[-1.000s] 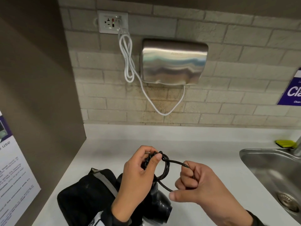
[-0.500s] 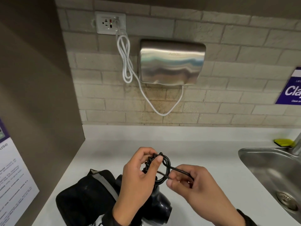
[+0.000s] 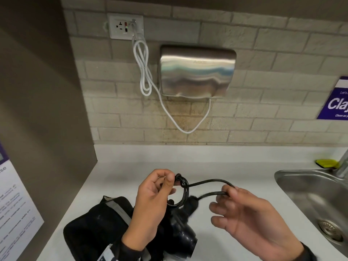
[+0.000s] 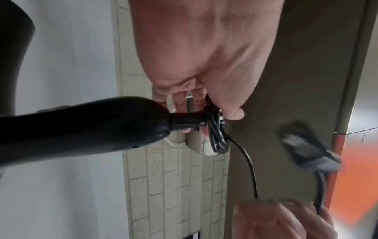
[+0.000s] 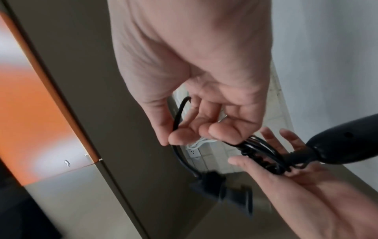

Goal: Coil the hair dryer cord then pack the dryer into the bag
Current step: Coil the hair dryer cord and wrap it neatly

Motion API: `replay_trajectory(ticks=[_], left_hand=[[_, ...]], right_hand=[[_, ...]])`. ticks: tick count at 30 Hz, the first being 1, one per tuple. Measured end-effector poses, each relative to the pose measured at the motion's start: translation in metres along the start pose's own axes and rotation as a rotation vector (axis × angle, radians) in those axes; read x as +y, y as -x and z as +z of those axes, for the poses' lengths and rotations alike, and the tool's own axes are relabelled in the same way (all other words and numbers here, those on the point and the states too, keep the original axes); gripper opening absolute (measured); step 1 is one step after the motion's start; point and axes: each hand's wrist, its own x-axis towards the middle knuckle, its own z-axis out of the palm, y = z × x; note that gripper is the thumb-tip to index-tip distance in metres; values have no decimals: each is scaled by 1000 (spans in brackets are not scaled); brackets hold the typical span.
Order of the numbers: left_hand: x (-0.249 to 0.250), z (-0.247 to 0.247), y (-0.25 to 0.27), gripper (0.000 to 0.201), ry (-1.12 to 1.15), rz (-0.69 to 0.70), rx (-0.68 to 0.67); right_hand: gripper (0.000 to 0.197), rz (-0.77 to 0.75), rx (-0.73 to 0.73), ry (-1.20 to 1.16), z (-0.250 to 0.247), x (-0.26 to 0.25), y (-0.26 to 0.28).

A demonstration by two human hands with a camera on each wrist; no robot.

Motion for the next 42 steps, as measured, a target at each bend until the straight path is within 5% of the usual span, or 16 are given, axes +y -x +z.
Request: replay_trajectory(ticks=[5,8,15,20,27,33,42], left_hand=[[5,-10,-1,33,-72,15,-37],[11,-17,-1,49,-185,61,-126],[19,-16,-1,37,-486,237,-210],[18,-14,3,33,-534,361,-181],[17,-12,0,30,-532,373,-202],[14,-13,0,31,-543,366,-189],[17,-17,4,29,-486,262,-289]], right_hand=[[30,-86,38,167,-6,-17,2],[27,-132,53,337,-11,-30,4],[38,-171,100,591,-12,-51,9],[65,-268,76,788,-3,-50,5],[24,-401,58,1154,12,-46,0],[15,-508,-94,1921,11,-39,-9],[9,-563,-81,1419,4,-29,-32]])
